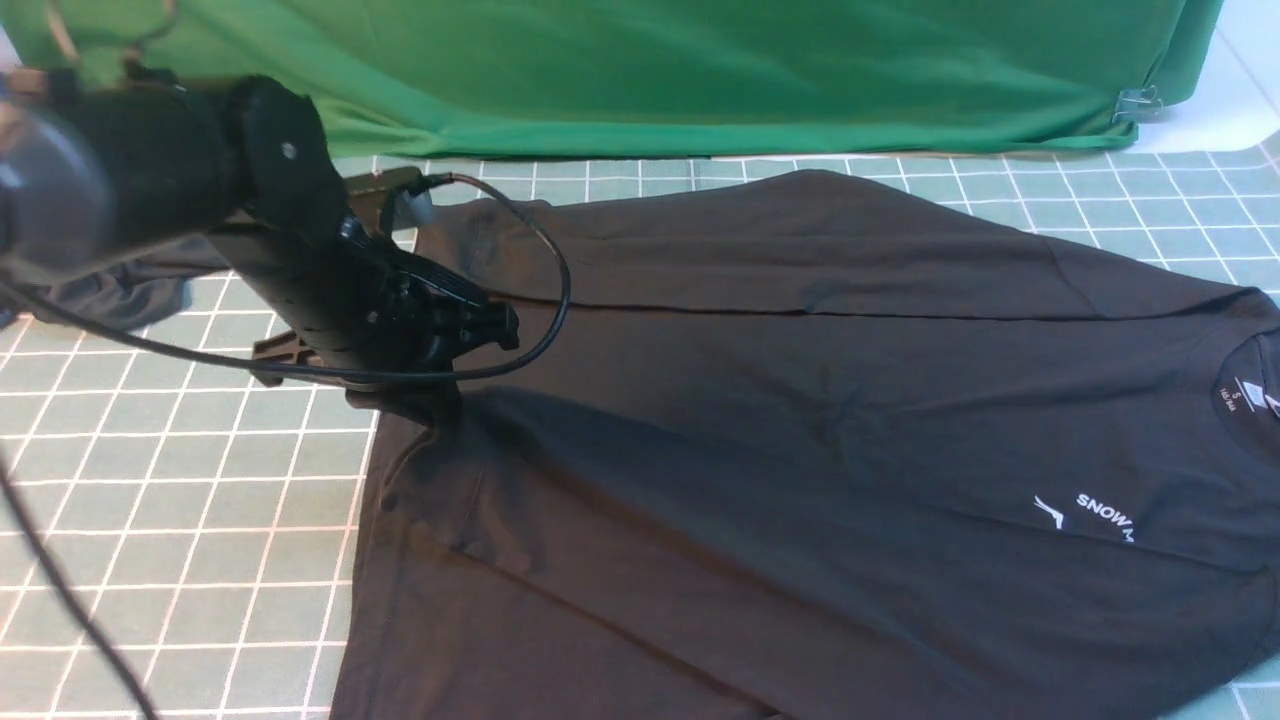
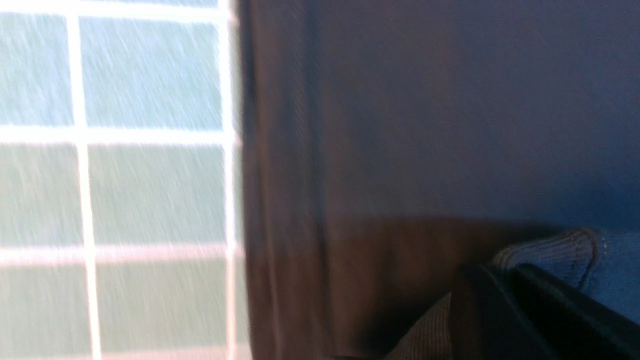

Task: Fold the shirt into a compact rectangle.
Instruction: 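Fold the left side of the black T-shirt inward over its body, then grab the top left corner of the dark shirt with the left gripper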

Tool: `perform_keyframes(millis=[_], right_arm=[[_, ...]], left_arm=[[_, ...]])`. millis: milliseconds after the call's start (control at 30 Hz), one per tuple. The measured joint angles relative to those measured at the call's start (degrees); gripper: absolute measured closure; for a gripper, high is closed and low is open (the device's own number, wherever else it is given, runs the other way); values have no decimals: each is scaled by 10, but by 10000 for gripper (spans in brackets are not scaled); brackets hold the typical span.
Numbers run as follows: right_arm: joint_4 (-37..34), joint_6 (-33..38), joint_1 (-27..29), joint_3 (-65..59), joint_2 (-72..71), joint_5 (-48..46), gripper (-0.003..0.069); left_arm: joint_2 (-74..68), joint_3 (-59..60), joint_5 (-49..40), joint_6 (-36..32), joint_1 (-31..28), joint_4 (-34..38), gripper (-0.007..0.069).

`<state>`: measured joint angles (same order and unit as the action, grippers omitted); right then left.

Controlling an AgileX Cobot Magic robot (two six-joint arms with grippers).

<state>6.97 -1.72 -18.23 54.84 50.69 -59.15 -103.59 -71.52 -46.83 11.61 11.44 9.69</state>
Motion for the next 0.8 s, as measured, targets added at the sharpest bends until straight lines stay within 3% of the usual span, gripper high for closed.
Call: perform_keyframes(millis=[367, 567, 700, 800], right_arm=[[-1, -3, 0, 0, 0, 0, 519], [-1, -4, 0, 0, 0, 0, 514], [-1, -4, 0, 0, 0, 3, 514], [-1, -4, 0, 0, 0, 8, 513]], left_arm=[[-45, -13, 61, 22, -6, -10, 582], [-47, -61, 53, 73, -13, -52, 415], [-47, -128, 52, 84, -41, -35, 308], [-57, -172, 54, 93, -68, -6, 282]])
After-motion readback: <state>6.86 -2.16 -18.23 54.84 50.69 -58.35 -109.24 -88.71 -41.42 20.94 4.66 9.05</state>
